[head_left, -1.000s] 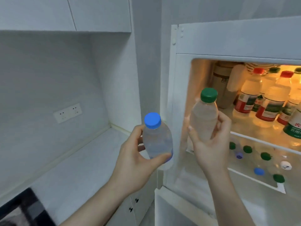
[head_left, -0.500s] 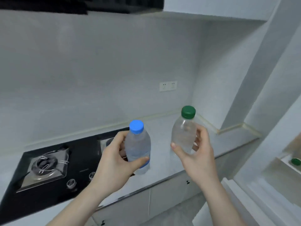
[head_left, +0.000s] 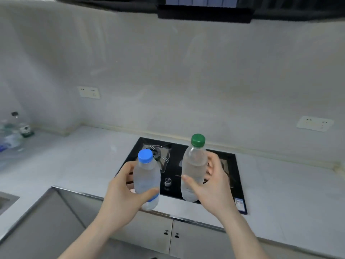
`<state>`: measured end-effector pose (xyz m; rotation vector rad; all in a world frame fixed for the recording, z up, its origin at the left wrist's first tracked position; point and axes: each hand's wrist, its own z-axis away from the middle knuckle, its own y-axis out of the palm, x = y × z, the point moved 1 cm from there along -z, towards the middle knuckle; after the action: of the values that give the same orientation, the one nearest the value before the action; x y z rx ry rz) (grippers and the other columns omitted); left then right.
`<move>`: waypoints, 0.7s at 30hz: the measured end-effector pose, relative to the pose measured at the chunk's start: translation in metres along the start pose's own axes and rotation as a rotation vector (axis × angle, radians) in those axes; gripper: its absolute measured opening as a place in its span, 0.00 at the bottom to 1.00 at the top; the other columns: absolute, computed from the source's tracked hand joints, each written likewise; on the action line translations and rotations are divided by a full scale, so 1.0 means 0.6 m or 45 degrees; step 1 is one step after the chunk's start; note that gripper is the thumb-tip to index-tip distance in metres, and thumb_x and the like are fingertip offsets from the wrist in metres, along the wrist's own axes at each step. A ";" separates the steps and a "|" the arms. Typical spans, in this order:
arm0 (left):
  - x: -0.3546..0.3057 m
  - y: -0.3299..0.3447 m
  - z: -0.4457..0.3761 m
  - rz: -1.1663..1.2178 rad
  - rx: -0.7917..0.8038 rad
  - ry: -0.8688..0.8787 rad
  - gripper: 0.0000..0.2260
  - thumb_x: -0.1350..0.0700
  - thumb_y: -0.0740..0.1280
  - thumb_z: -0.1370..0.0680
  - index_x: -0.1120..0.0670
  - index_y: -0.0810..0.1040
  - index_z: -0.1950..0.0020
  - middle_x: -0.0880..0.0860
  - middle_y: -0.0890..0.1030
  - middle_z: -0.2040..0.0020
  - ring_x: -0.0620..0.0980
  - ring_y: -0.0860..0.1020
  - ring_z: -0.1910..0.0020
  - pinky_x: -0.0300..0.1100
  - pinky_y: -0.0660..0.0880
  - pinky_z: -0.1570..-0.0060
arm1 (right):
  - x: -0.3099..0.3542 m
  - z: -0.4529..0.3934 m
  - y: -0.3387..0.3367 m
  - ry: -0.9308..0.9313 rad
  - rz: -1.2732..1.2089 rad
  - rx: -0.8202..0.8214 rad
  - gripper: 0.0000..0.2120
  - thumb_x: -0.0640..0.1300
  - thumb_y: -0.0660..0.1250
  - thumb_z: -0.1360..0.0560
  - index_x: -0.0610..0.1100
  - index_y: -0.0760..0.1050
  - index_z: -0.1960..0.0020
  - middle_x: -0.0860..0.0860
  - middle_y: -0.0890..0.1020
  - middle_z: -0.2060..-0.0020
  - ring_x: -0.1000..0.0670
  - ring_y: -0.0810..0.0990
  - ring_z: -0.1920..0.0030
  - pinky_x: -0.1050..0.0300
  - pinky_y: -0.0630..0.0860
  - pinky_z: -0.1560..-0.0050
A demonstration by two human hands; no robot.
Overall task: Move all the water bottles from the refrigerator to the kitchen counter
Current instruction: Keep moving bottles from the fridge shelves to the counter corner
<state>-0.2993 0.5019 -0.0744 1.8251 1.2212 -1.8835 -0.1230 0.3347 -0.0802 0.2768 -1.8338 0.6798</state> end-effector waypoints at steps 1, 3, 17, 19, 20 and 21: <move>0.008 -0.017 0.002 -0.006 -0.045 -0.023 0.26 0.57 0.83 0.33 0.41 0.76 0.42 0.36 0.84 0.49 0.39 0.83 0.50 0.34 0.78 0.53 | 0.003 -0.009 0.021 -0.021 -0.013 0.053 0.35 0.49 0.84 0.32 0.63 0.69 0.34 0.64 0.81 0.38 0.61 0.80 0.38 0.53 0.80 0.36; 0.029 -0.057 0.002 -0.018 -0.149 -0.072 0.25 0.56 0.83 0.33 0.41 0.76 0.42 0.36 0.83 0.49 0.39 0.82 0.50 0.36 0.78 0.52 | 0.013 -0.030 0.072 -0.061 -0.038 0.166 0.35 0.49 0.84 0.32 0.64 0.69 0.33 0.64 0.80 0.38 0.61 0.80 0.38 0.54 0.79 0.37; 0.131 -0.210 -0.088 -0.099 -0.437 -0.273 0.25 0.55 0.82 0.32 0.36 0.76 0.43 0.39 0.83 0.49 0.43 0.84 0.54 0.42 0.81 0.56 | 0.020 -0.175 0.303 -0.098 -0.158 0.520 0.33 0.45 0.84 0.33 0.61 0.72 0.36 0.64 0.82 0.43 0.59 0.82 0.42 0.53 0.82 0.41; 0.148 -0.228 -0.117 -0.114 -0.449 -0.295 0.25 0.55 0.82 0.32 0.37 0.76 0.43 0.39 0.83 0.49 0.43 0.84 0.53 0.42 0.81 0.56 | 0.016 -0.203 0.334 -0.098 -0.159 0.549 0.32 0.46 0.84 0.34 0.63 0.73 0.37 0.64 0.82 0.43 0.58 0.83 0.42 0.51 0.82 0.42; 0.154 -0.235 -0.130 -0.117 -0.451 -0.310 0.26 0.55 0.82 0.32 0.37 0.76 0.43 0.40 0.83 0.49 0.43 0.84 0.53 0.42 0.81 0.56 | 0.013 -0.215 0.348 -0.094 -0.154 0.558 0.32 0.46 0.84 0.34 0.63 0.73 0.38 0.63 0.82 0.43 0.58 0.83 0.43 0.51 0.82 0.42; 0.165 -0.250 -0.149 -0.127 -0.461 -0.321 0.26 0.56 0.82 0.33 0.37 0.76 0.42 0.40 0.84 0.49 0.43 0.84 0.52 0.43 0.82 0.55 | 0.011 -0.233 0.371 -0.088 -0.162 0.572 0.32 0.46 0.84 0.34 0.62 0.73 0.38 0.62 0.83 0.43 0.58 0.83 0.43 0.50 0.82 0.42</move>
<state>-0.3575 0.6927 -0.0946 1.3217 1.4663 -1.7355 -0.1261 0.5955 -0.1122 0.7127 -1.6946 0.9984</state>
